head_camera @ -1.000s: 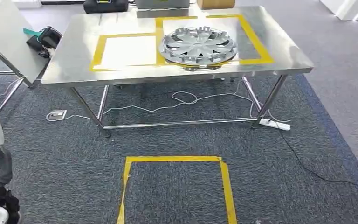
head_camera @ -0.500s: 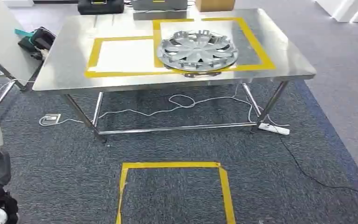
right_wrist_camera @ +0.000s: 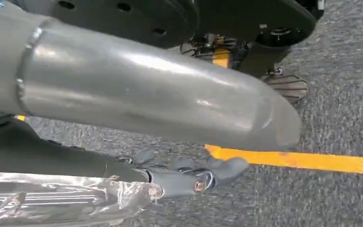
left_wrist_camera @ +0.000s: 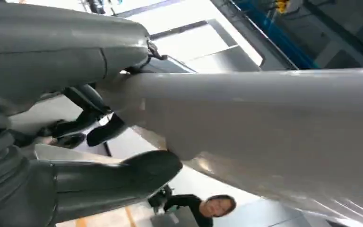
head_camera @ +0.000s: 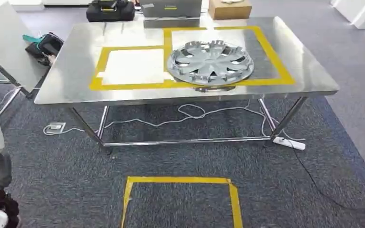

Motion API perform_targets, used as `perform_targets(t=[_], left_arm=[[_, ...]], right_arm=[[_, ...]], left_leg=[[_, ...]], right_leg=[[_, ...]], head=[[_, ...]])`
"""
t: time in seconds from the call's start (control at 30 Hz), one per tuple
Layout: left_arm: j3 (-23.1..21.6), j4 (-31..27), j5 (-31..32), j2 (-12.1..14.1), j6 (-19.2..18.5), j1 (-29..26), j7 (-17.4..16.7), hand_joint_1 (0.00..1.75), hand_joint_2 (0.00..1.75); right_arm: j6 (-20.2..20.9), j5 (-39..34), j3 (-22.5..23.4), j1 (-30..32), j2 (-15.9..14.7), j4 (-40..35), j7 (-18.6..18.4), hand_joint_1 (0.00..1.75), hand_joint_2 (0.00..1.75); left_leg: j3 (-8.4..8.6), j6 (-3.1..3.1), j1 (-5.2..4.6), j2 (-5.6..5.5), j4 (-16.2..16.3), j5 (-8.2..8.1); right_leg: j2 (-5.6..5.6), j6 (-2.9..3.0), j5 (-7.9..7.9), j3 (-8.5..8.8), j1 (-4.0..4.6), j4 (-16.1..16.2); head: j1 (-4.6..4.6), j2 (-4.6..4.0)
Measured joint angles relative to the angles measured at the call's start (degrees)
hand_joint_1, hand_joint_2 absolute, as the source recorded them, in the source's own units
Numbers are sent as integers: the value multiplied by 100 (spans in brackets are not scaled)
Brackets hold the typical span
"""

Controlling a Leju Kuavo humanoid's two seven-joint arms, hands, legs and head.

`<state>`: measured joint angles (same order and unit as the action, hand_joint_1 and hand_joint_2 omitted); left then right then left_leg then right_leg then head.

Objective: Take the parts from the cabinet and place them on the table.

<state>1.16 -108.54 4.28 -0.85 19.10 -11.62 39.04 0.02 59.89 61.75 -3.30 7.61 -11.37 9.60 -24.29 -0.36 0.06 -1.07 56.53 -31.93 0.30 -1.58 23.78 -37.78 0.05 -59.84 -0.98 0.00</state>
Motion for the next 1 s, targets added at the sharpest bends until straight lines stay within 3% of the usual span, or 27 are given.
perform_targets(t=[0.07,0.1,0.13,0.2,0.23,0.27,0.3,0.4,0.47,0.5,0.53,0.57,0.6,0.63,0.7,0.73,0.77,0.83,0.87,0.9,0.93,0.97,1.0], left_arm=[[-13,0,-2,-11,-2,0,0,175,175],[-13,-2,4,-9,0,8,0,175,175],[-13,0,2,-2,0,15,0,175,175],[-13,2,0,-4,0,6,0,175,175],[-13,2,0,-7,0,3,0,175,175],[-13,4,-2,-7,0,4,0,175,175],[-13,4,-2,-7,0,3,0,175,175],[-13,4,-4,-7,0,5,0,175,175],[-13,9,-9,-9,0,6,0,175,175],[-13,9,-9,-11,-2,6,0,175,175],[-13,9,-9,-9,-2,14,0,175,175],[-11,9,-9,-11,-2,0,0,175,175],[-4,9,-9,-11,-2,-14,0,175,175],[0,9,-15,-11,-4,-10,0,175,175],[2,11,-17,-9,-7,15,0,175,175],[-2,11,-17,-9,-9,10,0,175,175],[0,11,-17,-9,-9,5,0,175,175],[0,15,-18,-9,-9,-4,0,175,175],[0,15,-20,-9,-9,0,0,175,175],[0,15,-20,-11,-9,-1,0,175,175],[0,24,-20,-11,-9,7,0,175,175],[0,24,-20,-9,-9,4,0,175,175],[2,24,-20,-9,-9,0,0,175,175]], right_arm=[[4,4,0,-34,2,0,0,0,0],[0,4,0,-32,0,-2,2,0,0],[-7,4,0,-42,-4,-2,2,0,0],[-4,2,2,-39,-4,-4,2,0,0],[0,4,2,-34,-4,-4,2,0,0],[4,6,2,-28,-4,-4,2,0,0],[15,11,2,-24,-4,-2,2,0,0],[13,11,2,-26,-4,-2,0,0,0],[13,13,2,-43,-4,-4,-7,0,0],[13,13,2,-44,-7,-4,-7,0,0],[13,11,4,-47,-4,-4,-2,0,0],[13,15,4,-49,-7,-4,-9,0,0],[15,17,4,-49,-7,-4,-4,0,0],[13,15,4,-63,-7,-4,-4,0,0],[18,15,0,-54,-2,-4,-7,0,0],[15,18,2,-35,-4,-4,-9,0,0],[13,17,2,-17,-4,-4,-11,0,0],[13,17,4,-5,-4,-4,-13,0,0],[13,17,5,-8,-7,-4,-13,0,0],[13,17,7,8,-7,-4,-13,0,0],[18,22,4,8,-7,-2,-15,0,0],[15,22,4,0,-2,0,-15,0,0],[18,26,4,8,-2,-2,-24,0,0]], left_leg=[[-48,-55,-3,13,179,93],[-198,-83,-3,32,475,113],[-442,-110,3,37,832,28],[-1011,-151,16,39,1526,-404],[-1216,-153,16,39,1679,-572],[-1317,-146,16,39,1630,-573],[-1321,-136,16,40,1430,-414],[-1055,-76,14,83,248,712],[-1034,-37,-7,109,134,439],[-1006,-11,9,89,51,442],[-985,19,6,85,16,461],[-872,78,33,79,-15,658],[-781,121,36,90,-18,665],[-709,155,35,100,-15,617],[-643,180,15,98,-9,522],[-593,188,4,94,-9,472],[-529,191,0,84,-8,410],[-347,180,-12,63,-7,274],[-228,166,-13,65,-8,191],[-194,151,-6,70,-30,113],[-95,134,-1,62,-52,89],[-135,109,0,46,-67,73],[-104,47,12,55,-155,27]], right_leg=[[29,62,35,192,-43,71],[20,97,69,272,-49,99],[22,124,105,327,-51,118],[28,138,202,445,-52,143],[34,138,256,518,-55,152],[42,134,316,602,-58,153],[46,128,376,692,-63,158],[55,64,560,856,-71,176],[63,-25,755,974,-32,260],[56,-72,677,1128,-30,252],[33,-116,592,1148,-24,300],[22,-149,675,1159,-31,311],[15,-180,728,1175,-33,166],[9,-186,839,1005,-34,-171],[8,-179,1171,372,-34,-1074],[10,-194,1279,142,-31,-1322],[10,-195,1270,12,-22,-1355],[10,-138,858,49,-8,-805],[9,-109,477,165,4,-298],[0,-79,2,261,31,57],[-10,-64,18,147,52,-64],[-33,-50,198,140,57,112],[-42,8,107,230,86,105]], head=[[9,0],[19,0],[33,0],[28,0],[31,0],[31,0],[26,0],[35,0],[17,0],[31,0],[11,0],[22,2],[-8,0],[-48,0],[-43,0],[-42,0],[-52,0],[-59,0],[-56,0],[-57,0],[-11,-2],[-15,-2],[-13,0]])
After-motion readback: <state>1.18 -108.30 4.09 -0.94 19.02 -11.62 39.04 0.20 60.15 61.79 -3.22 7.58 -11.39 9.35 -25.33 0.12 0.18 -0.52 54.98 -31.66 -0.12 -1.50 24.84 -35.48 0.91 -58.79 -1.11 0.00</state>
